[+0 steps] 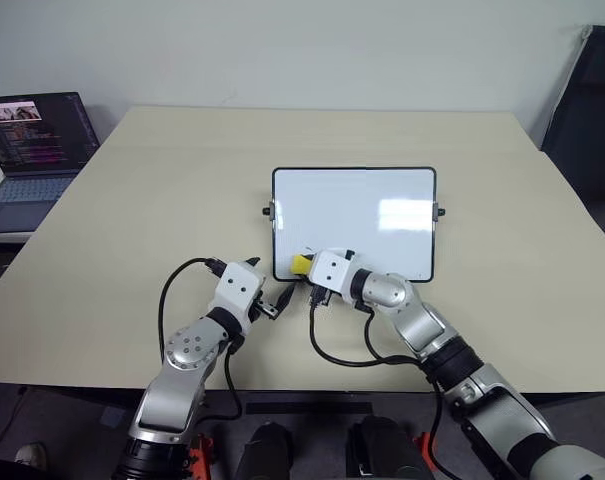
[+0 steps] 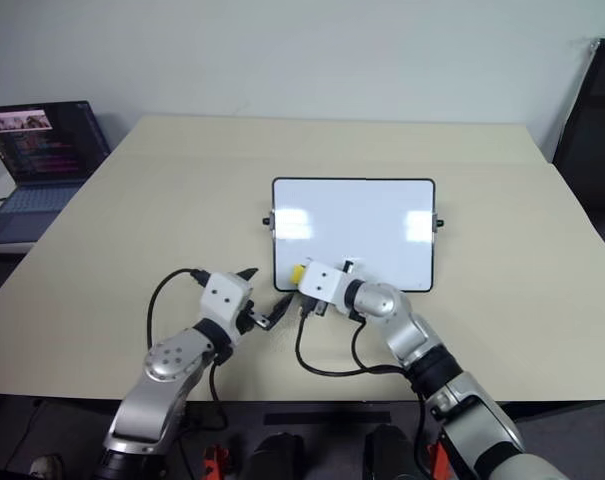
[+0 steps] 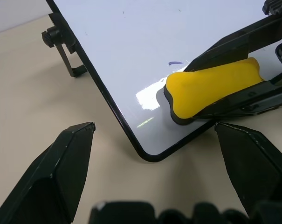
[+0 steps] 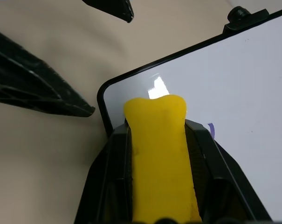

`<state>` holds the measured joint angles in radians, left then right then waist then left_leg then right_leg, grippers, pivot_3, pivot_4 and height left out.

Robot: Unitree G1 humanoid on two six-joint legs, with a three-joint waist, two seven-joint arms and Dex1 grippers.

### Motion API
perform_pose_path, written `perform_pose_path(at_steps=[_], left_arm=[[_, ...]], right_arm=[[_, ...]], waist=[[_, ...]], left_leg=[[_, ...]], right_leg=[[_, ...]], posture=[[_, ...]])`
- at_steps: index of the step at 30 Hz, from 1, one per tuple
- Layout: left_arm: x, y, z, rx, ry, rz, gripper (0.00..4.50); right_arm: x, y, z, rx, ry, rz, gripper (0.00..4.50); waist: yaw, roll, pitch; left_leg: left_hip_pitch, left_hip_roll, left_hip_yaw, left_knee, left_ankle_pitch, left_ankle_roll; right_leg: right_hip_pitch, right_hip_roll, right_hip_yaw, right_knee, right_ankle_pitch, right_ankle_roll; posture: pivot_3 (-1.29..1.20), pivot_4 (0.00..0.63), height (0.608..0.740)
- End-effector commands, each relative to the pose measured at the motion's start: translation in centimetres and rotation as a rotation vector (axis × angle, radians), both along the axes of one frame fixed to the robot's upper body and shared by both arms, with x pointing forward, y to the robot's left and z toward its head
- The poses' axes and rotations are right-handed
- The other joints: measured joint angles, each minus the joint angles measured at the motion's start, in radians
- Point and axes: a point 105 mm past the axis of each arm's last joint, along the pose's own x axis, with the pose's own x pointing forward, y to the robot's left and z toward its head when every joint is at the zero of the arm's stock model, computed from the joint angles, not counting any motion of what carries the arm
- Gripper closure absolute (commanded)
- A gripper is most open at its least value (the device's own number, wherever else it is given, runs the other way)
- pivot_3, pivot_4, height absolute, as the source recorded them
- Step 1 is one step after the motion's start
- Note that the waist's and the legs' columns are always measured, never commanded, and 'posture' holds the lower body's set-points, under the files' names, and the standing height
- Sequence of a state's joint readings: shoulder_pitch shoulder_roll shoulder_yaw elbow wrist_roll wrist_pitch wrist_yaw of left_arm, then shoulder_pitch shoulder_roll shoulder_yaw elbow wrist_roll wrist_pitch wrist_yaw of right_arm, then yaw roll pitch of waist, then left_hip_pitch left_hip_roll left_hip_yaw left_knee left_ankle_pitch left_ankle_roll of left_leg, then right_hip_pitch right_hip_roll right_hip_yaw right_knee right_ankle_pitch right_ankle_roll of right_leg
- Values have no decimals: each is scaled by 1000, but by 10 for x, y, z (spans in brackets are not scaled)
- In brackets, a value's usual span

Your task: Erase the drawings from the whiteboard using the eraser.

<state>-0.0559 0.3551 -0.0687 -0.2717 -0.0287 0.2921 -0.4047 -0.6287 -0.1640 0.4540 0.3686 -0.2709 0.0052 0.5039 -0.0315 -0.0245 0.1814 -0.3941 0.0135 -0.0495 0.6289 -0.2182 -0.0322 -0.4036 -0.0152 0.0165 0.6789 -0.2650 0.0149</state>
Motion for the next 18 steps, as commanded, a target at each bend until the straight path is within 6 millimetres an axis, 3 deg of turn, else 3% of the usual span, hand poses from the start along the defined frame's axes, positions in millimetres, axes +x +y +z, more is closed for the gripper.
perform_pose_path(at_steps=[1, 8, 18], left_arm=[[1, 1, 15, 0, -63, -2, 0], [0, -1, 14, 3, -65, -9, 0], [5, 0, 16, 5, -75, -7, 0]], right_arm=[[36, -34, 17, 39, -68, -217, 3325], [42, -48, 19, 21, -134, -264, 3325], [13, -61, -28, -139, 6, -150, 3325]], waist=[[1, 0, 0], [9, 0, 0], [18, -1, -1]], left_leg=[[0, 0, 0, 0, 0, 0], [-1, 0, -1, 1, 1, 1], [-2, 0, 0, 0, 1, 1]], right_leg=[[0, 0, 0, 0, 0, 0], [1, -1, 0, -1, 0, -1], [2, -4, 0, -3, -1, 1]], posture=[[0, 150, 740], [0, 150, 740], [0, 150, 740]])
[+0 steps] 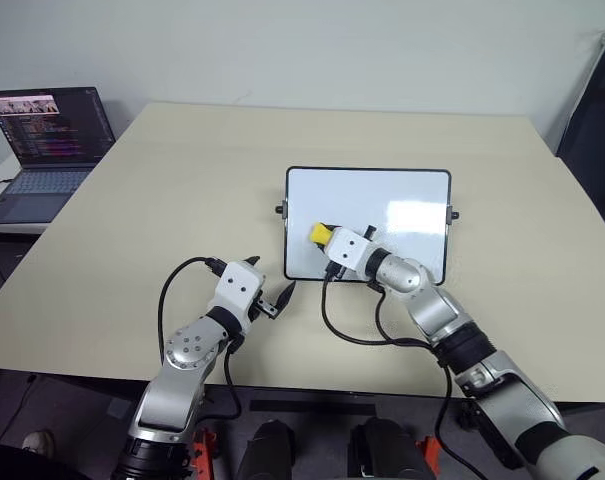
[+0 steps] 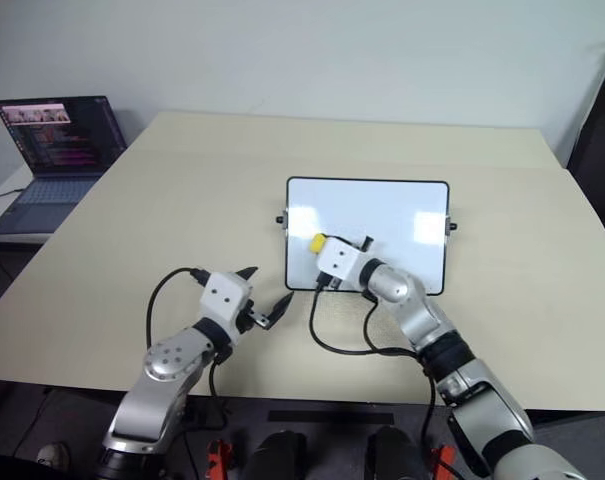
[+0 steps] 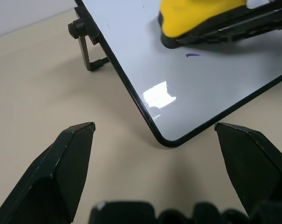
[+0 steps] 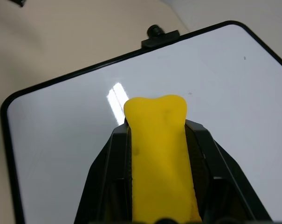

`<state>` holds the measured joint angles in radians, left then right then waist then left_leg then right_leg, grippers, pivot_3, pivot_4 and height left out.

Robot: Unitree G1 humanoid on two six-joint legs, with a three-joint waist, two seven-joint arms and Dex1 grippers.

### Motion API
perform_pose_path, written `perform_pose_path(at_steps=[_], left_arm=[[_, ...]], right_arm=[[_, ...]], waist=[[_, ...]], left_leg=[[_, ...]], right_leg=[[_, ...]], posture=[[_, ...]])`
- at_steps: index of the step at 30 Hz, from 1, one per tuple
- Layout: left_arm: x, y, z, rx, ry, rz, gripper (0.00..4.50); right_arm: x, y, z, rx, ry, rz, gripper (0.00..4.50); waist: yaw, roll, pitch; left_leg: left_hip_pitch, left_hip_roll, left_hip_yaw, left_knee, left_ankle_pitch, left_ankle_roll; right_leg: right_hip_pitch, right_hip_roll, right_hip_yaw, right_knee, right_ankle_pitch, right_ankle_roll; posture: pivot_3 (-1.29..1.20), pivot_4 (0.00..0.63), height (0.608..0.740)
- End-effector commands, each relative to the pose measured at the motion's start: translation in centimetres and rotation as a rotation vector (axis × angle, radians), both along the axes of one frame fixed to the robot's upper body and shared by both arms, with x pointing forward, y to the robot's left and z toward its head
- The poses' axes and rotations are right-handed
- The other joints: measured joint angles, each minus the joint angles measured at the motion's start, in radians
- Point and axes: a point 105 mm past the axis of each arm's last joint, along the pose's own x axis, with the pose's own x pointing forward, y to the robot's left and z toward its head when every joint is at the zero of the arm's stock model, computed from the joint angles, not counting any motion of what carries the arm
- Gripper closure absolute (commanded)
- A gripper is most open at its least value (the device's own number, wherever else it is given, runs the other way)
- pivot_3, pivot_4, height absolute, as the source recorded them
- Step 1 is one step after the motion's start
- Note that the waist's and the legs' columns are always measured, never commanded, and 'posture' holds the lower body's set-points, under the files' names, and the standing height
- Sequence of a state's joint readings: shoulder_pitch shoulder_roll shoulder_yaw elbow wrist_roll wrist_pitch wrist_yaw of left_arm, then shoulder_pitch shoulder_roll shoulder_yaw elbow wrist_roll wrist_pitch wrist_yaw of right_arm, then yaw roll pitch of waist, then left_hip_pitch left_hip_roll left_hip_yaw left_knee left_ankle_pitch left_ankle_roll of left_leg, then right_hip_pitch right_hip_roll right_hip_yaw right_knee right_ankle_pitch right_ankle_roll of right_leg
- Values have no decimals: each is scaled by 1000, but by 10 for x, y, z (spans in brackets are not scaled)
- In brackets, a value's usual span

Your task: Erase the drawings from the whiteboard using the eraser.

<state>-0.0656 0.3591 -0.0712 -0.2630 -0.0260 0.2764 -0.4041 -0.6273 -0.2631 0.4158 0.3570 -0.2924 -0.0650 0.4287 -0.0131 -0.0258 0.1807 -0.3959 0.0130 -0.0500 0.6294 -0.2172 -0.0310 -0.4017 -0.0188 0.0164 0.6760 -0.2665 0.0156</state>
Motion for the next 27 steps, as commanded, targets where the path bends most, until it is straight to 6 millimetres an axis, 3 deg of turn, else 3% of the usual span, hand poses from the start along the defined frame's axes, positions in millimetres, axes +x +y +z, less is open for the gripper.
perform_pose_path(at_steps=[1, 10, 23, 27], left_arm=[[4, 1, 14, -3, -61, -1, 0], [3, 1, 15, -8, -66, 0, 0], [-1, -6, 12, -11, -59, -19, 0], [2, -8, 13, -17, -62, -26, 0]], right_arm=[[-5, -24, -43, -110, 141, -61, 3325], [0, -18, -38, -100, 138, -58, 3325], [-14, -50, -45, -142, 162, -79, 3325], [-15, -57, -36, -100, 146, -98, 3325]], waist=[[0, 0, 0], [-10, 0, 0], [-4, 1, 0], [8, 1, 0]], left_leg=[[0, 0, 0, 0, 0, 0], [6, 1, 0, 0, 0, 0], [8, 0, -3, -4, 0, 0], [5, 0, -3, -4, 0, 0]], right_leg=[[0, 0, 0, 0, 0, -1], [7, -1, 0, -2, -2, -3], [14, -3, -1, -15, 0, 0], [13, -3, -2, -17, 0, 1]], posture=[[0, 150, 740], [0, 150, 740], [0, 150, 740], [0, 150, 740]])
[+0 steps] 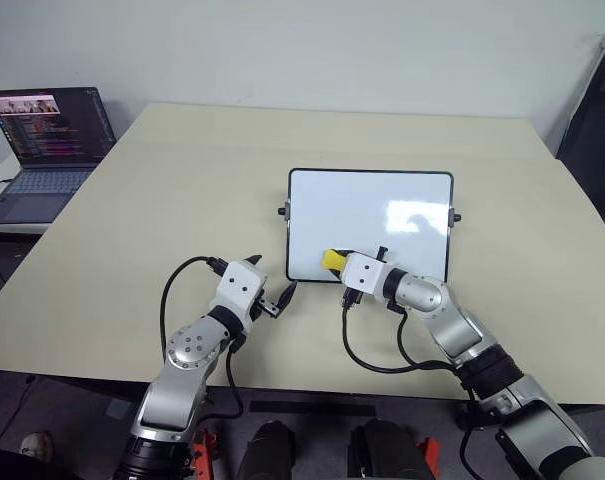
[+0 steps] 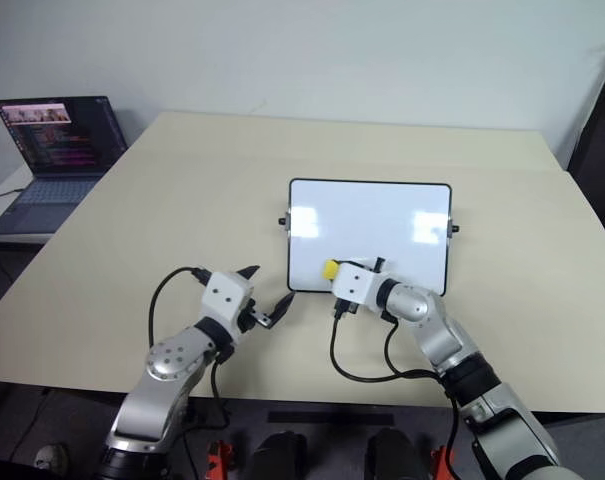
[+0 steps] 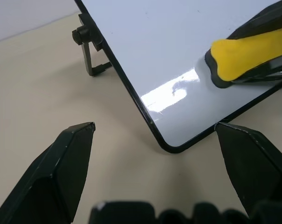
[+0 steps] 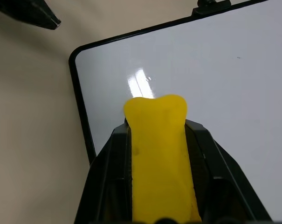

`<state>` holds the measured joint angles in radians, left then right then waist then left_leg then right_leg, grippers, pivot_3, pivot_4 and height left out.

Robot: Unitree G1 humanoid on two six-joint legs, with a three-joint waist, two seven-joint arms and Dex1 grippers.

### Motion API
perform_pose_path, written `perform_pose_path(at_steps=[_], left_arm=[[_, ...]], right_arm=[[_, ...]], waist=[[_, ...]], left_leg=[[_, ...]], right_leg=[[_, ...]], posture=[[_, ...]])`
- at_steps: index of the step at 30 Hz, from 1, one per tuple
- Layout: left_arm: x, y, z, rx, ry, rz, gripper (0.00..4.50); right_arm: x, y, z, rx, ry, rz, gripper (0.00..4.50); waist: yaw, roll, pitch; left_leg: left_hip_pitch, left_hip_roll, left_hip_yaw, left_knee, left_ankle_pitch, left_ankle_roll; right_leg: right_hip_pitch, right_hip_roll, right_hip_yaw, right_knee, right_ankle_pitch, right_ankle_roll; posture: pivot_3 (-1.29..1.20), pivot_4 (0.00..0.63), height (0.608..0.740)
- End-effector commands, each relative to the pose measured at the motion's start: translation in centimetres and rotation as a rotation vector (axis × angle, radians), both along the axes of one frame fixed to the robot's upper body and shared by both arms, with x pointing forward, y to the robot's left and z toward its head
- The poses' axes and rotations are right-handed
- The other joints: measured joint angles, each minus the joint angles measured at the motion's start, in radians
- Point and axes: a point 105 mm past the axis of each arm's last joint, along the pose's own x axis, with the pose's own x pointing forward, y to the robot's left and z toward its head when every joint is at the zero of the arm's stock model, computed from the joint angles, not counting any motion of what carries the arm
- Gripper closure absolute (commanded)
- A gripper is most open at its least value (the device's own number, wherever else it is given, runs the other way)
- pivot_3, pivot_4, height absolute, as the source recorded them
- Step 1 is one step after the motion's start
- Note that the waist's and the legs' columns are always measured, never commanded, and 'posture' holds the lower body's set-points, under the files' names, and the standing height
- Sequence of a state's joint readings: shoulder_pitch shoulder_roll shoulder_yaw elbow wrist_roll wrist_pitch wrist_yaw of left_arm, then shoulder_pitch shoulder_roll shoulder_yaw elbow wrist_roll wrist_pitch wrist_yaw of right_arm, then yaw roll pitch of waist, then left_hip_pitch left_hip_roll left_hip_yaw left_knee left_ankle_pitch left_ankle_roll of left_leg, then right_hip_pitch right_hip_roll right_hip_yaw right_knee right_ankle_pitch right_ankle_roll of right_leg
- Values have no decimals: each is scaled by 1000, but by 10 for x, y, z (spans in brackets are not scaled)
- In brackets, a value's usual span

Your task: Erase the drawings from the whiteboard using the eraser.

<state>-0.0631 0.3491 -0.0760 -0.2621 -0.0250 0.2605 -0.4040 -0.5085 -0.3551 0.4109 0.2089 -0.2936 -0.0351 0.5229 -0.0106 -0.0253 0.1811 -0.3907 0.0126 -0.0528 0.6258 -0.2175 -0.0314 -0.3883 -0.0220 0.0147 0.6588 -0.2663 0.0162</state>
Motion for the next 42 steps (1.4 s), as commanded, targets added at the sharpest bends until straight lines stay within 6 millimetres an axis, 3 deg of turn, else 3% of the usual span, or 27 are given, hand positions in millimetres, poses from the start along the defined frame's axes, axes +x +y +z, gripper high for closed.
perform_pose_path(at_steps=[1, 6, 12, 17, 19, 22, 30, 39, 42], left_arm=[[3, -6, 12, -10, -53, -21, 0], [3, -12, 14, -25, -60, -45, 0], [8, -18, 28, -52, -97, -99, 0], [9, -39, 41, -142, -88, -256, 0], [3, -57, 48, -179, -68, -384, 0], [-8, -75, 50, -182, -33, -550, 0], [-17, -94, 38, -117, 67, -837, 0], [-4, -101, 35, -60, 52, -923, 0], [-6, -100, 31, -43, 58, -935, 0]], right_arm=[[6, -34, -13, 5, 80, -131, 3325], [-2, -26, 16, 152, 76, -116, 3325], [-17, -39, 74, 311, 28, -148, 3325], [-26, -72, 91, 338, 19, -303, 3325], [-28, -94, 95, 364, 28, -406, 3325], [-37, -126, 92, 357, 43, -546, 3325], [-65, -189, 68, 449, 157, -897, 3325], [-87, -231, 34, 573, 296, -1106, 3325], [-88, -233, 28, 614, 323, -1136, 3325]], waist=[[10, 0, 0], [11, 0, 2], [9, 1, 4], [9, 1, 4], [9, 1, 5], [9, 1, 5], [3, 2, 5], [0, 2, 5], [0, 2, 5]], left_leg=[[0, 0, 0, 0, 0, 0], [-5, 0, -1, 0, 0, 0], [-12, 0, 0, -1, 0, 0], [-18, 0, 0, -1, -1, -1], [-18, -1, 1, -1, -1, -1], [-19, -1, 1, 0, -1, -1], [-18, -3, 3, 0, -1, -1], [-18, -3, 4, 0, -1, -1], [-18, -3, 3, 0, -1, -1]], right_leg=[[0, 0, 0, 0, 0, 0], [-2, 0, -1, -2, 0, 0], [-11, 1, -1, -1, 5, 8], [-17, 3, -1, -1, 5, 8], [-18, 3, -1, -1, 5, 8], [-18, 3, -2, -1, 5, 9], [-18, 5, -2, 0, 4, 10], [-18, 7, -1, 0, 5, 10], [-18, 7, -1, 0, 5, 10]], posture=[[0, 150, 740], [0, 150, 740], [0, 150, 740], [0, 150, 740], [0, 150, 740], [0, 150, 740], [0, 150, 740], [0, 150, 740], [0, 150, 740]])
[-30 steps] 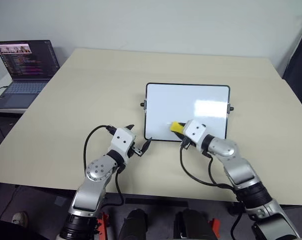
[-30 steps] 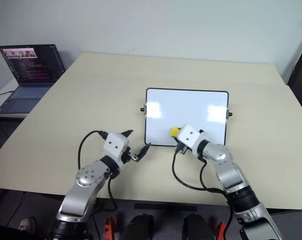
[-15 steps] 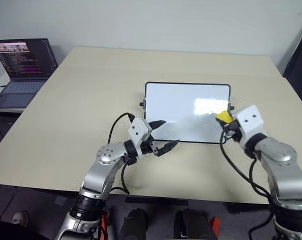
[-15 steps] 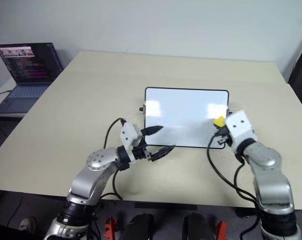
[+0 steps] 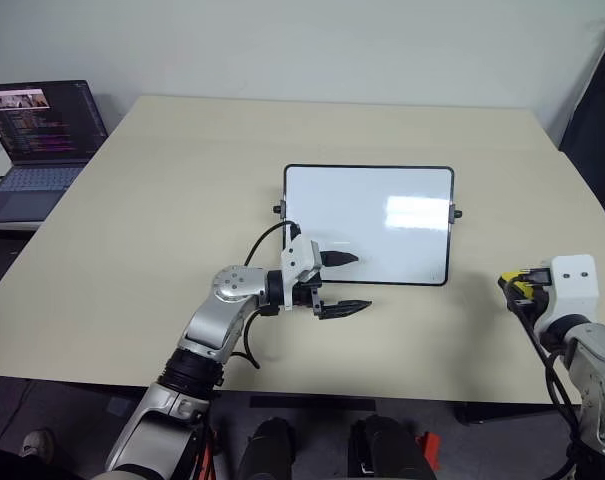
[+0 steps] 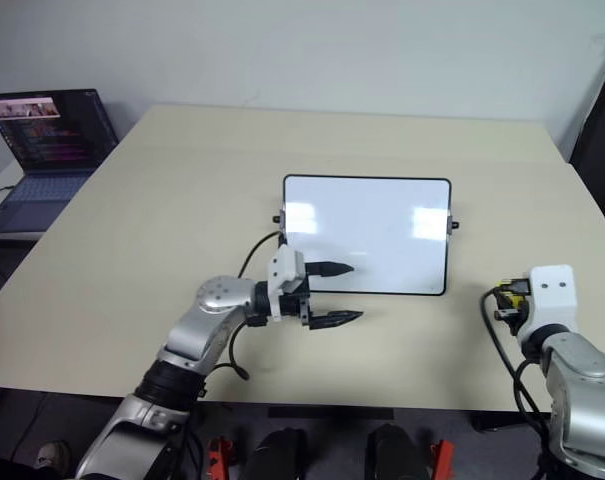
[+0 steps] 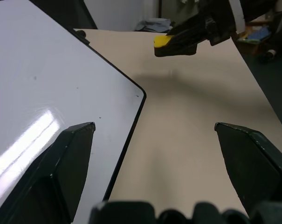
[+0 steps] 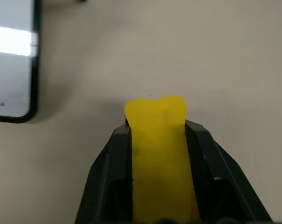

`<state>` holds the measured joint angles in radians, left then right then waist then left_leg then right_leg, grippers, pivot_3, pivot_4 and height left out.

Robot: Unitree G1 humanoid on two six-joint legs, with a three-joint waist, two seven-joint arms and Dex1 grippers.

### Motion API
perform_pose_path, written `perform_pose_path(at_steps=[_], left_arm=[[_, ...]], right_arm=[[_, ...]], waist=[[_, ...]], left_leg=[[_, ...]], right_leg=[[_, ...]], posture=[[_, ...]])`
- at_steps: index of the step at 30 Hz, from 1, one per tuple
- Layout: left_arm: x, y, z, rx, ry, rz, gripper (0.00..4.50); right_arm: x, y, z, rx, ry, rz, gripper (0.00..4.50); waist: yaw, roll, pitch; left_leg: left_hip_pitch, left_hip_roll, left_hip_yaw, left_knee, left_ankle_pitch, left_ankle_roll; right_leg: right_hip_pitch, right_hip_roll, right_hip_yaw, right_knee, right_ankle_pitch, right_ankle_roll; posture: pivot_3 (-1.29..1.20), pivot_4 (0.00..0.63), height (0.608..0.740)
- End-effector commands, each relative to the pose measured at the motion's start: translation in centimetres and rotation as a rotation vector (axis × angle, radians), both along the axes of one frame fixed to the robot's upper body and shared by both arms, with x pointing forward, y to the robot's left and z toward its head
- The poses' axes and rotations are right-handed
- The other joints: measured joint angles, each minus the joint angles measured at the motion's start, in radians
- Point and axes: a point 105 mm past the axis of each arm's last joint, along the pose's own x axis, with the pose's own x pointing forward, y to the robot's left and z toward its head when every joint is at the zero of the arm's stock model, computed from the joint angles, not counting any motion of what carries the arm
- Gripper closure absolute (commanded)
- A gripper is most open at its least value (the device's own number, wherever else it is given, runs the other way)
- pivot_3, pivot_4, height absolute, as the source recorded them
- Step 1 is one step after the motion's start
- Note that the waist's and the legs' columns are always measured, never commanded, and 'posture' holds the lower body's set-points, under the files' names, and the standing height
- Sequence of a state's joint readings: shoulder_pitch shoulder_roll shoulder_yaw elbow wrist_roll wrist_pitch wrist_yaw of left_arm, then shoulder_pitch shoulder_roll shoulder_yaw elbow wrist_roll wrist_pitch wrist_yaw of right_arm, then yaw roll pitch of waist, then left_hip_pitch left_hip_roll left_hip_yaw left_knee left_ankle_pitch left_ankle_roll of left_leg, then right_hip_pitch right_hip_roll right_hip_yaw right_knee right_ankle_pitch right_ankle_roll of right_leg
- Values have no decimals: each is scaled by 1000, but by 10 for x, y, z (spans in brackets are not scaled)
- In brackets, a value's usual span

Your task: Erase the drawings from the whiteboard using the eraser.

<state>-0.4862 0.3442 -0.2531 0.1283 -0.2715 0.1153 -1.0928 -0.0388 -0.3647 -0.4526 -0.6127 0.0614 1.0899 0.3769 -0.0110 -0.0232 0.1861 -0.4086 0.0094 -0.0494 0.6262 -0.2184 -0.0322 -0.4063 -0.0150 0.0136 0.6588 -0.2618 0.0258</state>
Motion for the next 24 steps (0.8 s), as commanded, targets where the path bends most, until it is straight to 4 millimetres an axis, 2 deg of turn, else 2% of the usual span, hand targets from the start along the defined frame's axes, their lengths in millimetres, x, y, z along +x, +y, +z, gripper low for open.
perform_pose_path(at_steps=[1, 15, 24], left_arm=[[-6, -5, 2, 9, -45, -51, 0], [-16, 1, -2, 12, -42, -40, 0], [-17, 5, -4, 20, -34, -29, 0]], right_arm=[[-3, -5, 1, 49, -16, -50, 3325], [7, -3, -8, 88, 4, -45, 3325], [5, -5, -13, 103, 16, -57, 3325]], waist=[[0, 0, 0], [-1, 0, 0], [-3, 1, 0]], left_leg=[[0, 0, 0, 0, 0, 0], [0, 0, 0, 1, 0, 0], [1, 0, 0, 2, 0, 0]], right_leg=[[0, 0, 0, 0, 0, 0], [0, 0, 1, 2, 0, 0], [0, 0, 1, 3, 0, 0]], posture=[[0, 150, 740], [0, 150, 740], [0, 150, 740]])
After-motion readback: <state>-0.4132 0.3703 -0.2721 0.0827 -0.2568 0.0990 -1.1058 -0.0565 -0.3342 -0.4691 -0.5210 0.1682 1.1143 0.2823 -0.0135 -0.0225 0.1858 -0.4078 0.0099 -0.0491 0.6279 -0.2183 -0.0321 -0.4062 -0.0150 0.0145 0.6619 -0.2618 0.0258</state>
